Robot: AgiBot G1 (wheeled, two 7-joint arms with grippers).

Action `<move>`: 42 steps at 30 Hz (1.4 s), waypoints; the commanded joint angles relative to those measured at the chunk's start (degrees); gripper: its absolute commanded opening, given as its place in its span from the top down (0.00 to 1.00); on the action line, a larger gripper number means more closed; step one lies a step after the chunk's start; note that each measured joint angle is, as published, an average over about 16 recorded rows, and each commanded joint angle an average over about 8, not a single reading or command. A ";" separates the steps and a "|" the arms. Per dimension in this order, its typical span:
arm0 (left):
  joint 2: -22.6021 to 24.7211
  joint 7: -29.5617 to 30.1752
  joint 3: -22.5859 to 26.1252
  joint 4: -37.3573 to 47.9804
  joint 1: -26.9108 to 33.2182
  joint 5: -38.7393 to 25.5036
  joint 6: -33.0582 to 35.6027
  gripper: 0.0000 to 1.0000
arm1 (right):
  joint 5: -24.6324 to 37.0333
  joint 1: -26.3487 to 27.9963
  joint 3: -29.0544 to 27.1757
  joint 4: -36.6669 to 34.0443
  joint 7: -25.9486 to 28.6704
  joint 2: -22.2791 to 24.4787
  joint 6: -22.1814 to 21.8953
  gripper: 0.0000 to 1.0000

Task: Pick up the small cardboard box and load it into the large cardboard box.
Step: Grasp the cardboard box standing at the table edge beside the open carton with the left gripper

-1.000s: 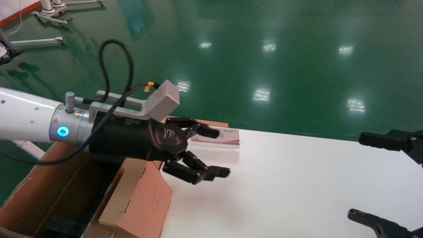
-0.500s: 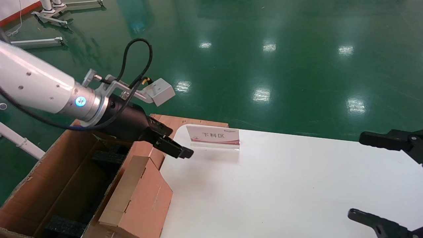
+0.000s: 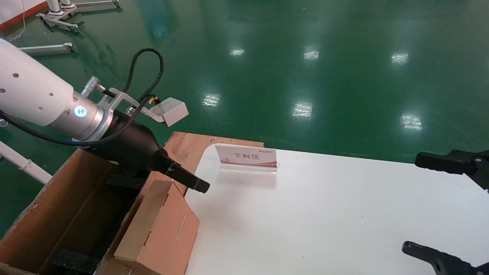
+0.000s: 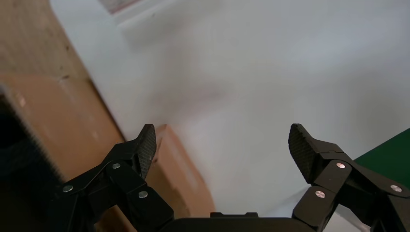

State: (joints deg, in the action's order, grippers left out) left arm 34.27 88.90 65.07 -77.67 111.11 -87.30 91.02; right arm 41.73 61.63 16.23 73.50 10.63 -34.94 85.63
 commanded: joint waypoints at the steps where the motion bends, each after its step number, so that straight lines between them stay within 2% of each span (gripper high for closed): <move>1: -0.19 0.88 2.83 -0.04 2.25 0.61 0.05 0.00 | -0.01 0.00 0.01 0.00 0.00 0.00 0.00 0.00; 15: 2.26 8.33 28.33 0.00 18.01 4.81 0.13 0.00 | -0.05 0.01 0.07 0.00 -0.03 0.03 -0.03 0.00; 24: 6.26 12.01 41.77 0.02 23.45 8.26 -0.72 0.00 | -0.07 0.02 0.10 0.00 -0.05 0.04 -0.04 0.00; 32: 7.93 13.46 47.73 -0.13 24.89 9.09 -2.74 0.00 | -0.09 0.03 0.13 0.00 -0.07 0.06 -0.06 0.00; 42: 6.75 11.94 48.69 -0.33 24.04 10.12 -5.75 0.00 | -0.12 0.04 0.17 0.00 -0.09 0.07 -0.08 0.00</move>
State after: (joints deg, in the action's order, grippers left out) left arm 41.04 100.69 113.78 -77.97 135.04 -76.91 85.59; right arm 41.61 61.66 16.41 73.50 10.54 -34.87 85.55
